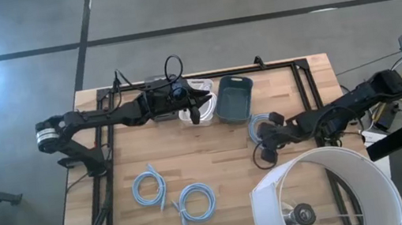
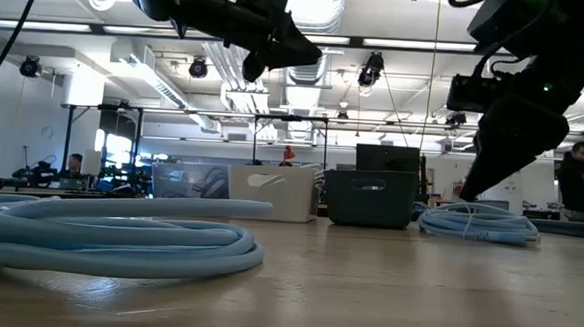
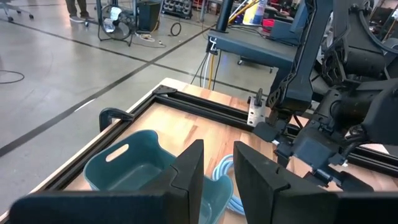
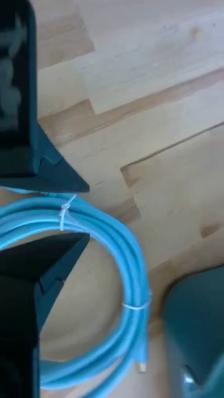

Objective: Pick & Place USB Port
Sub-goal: Put the top blue HDMI cable into the blue bin

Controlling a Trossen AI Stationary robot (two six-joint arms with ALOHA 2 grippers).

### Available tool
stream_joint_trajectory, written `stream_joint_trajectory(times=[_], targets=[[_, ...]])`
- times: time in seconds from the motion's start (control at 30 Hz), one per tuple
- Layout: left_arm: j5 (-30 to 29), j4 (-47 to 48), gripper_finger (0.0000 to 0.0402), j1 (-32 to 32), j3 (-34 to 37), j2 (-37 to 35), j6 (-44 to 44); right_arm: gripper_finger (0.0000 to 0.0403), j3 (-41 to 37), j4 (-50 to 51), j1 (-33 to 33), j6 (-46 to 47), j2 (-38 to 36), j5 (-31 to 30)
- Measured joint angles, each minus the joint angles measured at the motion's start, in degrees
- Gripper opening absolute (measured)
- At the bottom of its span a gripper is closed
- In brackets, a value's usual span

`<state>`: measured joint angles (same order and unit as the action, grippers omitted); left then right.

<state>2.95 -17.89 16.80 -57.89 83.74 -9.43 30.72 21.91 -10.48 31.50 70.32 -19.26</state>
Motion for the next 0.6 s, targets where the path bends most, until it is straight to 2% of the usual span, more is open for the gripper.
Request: stream_joint_trajectory(times=[0.13,0.3,0.47,0.6], targets=[[0.01,-0.02,0.009,-0.02,0.0,0.0,0.0,0.0141,-0.96,0.33,0.04,1.85,1.33,0.15],[0.01,0.4,0.009,-0.02,0.0,0.0,0.0,0.0158,-2.24,0.47,0.35,2.02,4.66,2.1],[0.01,0.98,0.009,0.0,0.0,0.02,0.0,0.016,-2.17,-0.59,0.42,1.26,8.71,2.13],[0.0,1.06,0.009,0.0,0.0,0.02,0.01,0.0139,-1.98,-0.74,0.39,1.11,10.57,2.22]])
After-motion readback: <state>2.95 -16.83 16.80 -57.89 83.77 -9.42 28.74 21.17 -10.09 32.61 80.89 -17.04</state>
